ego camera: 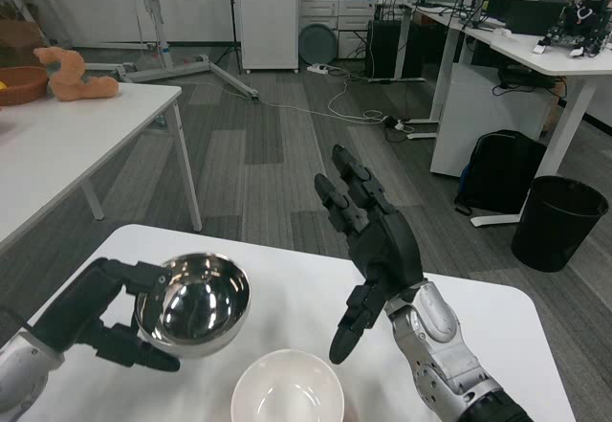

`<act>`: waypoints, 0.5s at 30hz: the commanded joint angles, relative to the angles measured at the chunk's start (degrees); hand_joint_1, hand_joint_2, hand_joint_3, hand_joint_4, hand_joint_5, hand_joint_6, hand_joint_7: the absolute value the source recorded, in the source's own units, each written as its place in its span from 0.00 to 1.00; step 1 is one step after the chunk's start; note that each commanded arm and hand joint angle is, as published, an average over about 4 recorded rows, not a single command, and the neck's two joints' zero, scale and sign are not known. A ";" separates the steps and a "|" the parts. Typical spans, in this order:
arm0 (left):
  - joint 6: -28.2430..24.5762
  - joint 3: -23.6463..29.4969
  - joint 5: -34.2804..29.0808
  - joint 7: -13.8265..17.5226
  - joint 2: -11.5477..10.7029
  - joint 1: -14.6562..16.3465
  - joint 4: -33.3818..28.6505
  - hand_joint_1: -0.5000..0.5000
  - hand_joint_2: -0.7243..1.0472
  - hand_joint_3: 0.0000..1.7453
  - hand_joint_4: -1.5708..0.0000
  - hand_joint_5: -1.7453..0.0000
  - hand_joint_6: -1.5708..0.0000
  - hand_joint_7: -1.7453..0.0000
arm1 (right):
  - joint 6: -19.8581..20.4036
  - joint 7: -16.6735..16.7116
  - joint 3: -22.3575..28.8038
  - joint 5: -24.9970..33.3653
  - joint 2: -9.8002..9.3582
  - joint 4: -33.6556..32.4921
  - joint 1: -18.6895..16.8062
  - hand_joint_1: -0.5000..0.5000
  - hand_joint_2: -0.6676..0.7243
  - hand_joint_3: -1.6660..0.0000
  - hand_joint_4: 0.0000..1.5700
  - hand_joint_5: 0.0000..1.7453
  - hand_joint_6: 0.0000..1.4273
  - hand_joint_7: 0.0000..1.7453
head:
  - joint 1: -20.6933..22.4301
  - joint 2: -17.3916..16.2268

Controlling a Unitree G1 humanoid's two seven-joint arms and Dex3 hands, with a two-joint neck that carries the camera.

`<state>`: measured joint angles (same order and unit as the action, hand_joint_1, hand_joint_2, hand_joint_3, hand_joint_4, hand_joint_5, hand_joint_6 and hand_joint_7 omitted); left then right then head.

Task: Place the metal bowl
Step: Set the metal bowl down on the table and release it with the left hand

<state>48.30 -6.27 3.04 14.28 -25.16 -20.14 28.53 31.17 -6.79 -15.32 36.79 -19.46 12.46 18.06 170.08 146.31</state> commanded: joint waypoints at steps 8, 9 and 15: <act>5.05 -0.94 1.13 -1.97 1.38 0.58 11.38 0.09 0.70 0.00 0.27 0.00 0.15 0.08 | 0.73 0.11 -0.28 0.39 0.03 0.64 -0.52 0.08 0.86 1.00 0.00 0.00 0.00 0.00 | 0.18 -0.23; 5.05 -0.98 1.15 -1.97 1.40 0.56 11.60 0.09 0.70 0.00 0.27 0.00 0.15 0.08 | 0.73 0.11 -0.30 0.39 0.03 0.64 -0.50 0.08 0.86 1.00 0.00 0.00 0.00 0.00 | 0.18 -0.23; 4.90 -1.14 0.98 -1.84 1.43 0.54 13.31 0.02 0.70 0.00 0.39 0.00 0.15 0.06 | 0.73 0.11 -0.15 0.39 0.03 0.64 -0.55 0.08 0.86 1.00 0.00 0.00 0.00 0.00 | 0.22 -0.33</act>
<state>52.87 -7.37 3.99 12.89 -23.61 -19.90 41.05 31.25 -6.79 -15.55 36.94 -19.43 12.56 18.04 170.31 146.02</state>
